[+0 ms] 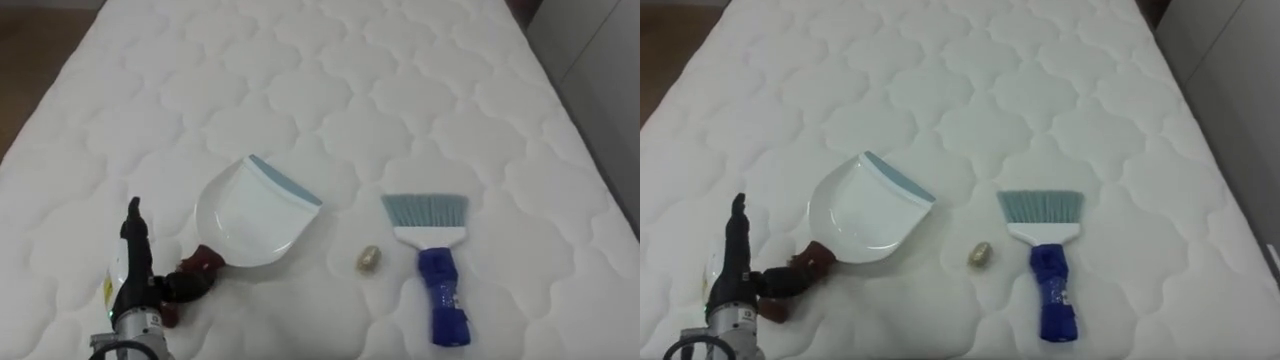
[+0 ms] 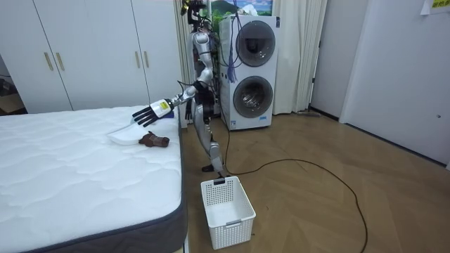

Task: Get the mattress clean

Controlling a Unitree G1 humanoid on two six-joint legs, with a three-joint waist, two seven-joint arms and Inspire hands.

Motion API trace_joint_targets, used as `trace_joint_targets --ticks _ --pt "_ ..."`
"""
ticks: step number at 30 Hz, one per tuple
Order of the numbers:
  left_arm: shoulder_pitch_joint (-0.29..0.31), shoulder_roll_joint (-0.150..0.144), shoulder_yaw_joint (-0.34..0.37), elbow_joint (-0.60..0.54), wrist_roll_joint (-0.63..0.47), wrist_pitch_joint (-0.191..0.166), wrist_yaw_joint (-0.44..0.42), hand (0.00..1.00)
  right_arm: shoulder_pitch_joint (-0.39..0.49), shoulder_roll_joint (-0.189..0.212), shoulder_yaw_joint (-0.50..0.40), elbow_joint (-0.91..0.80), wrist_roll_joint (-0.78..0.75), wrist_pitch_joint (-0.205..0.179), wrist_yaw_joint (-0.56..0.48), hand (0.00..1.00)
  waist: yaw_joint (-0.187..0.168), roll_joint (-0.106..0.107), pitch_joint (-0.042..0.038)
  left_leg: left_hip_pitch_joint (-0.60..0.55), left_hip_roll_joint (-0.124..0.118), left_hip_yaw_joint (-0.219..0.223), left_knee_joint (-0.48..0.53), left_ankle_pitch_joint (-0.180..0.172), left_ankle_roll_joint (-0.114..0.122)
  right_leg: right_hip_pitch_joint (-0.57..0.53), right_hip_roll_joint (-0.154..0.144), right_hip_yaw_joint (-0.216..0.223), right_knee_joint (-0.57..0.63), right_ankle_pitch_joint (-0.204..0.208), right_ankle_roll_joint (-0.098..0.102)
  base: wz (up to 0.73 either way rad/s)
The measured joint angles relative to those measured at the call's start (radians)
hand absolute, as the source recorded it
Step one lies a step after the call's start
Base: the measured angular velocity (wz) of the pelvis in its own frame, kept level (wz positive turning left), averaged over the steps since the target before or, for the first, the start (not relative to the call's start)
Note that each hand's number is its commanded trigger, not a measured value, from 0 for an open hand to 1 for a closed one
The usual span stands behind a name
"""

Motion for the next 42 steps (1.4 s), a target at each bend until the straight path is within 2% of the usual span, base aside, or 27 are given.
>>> trace_joint_targets --ticks 6,12,30,36,42 --pt "-0.041 0.006 -0.043 0.109 0.000 0.000 -0.022 0.00 0.001 -0.002 0.000 0.001 0.035 0.000 0.000 0.00 -0.006 0.005 0.0000 0.001 0.001 0.003 0.000 0.000 0.000 -0.001 0.000 -0.001 0.000 0.000 0.000 -0.01" --pt "-0.044 0.017 -0.056 0.194 0.001 0.001 -0.035 0.00 -0.004 -0.002 0.000 0.001 0.040 -0.001 -0.005 0.00 -0.023 0.007 -0.0021 -0.012 0.001 0.015 0.000 0.000 0.000 -0.015 0.000 -0.001 0.001 0.000 0.000 -0.02" --pt "-0.044 0.018 -0.058 0.196 0.010 0.006 -0.066 0.00 -0.009 -0.004 0.037 0.000 0.079 -0.001 -0.006 0.00 -0.018 0.001 0.0021 -0.028 0.002 0.025 0.002 0.000 0.000 -0.032 0.000 0.007 0.004 0.000 0.000 -0.01" --pt "-0.046 0.018 -0.058 0.228 0.009 0.008 -0.066 0.00 -0.012 -0.006 0.039 0.000 0.085 -0.001 -0.008 0.00 -0.018 0.002 0.0023 -0.035 0.002 0.023 0.002 0.000 0.000 -0.044 0.001 0.010 0.004 0.000 0.000 0.00" --pt "-0.055 0.018 -0.057 0.251 0.009 0.024 -0.066 0.00 -0.009 -0.005 0.039 0.001 0.121 0.000 -0.012 0.00 -0.020 0.003 0.0017 -0.051 0.002 0.023 0.003 0.000 0.000 -0.060 0.000 0.010 0.005 0.000 0.000 0.00"
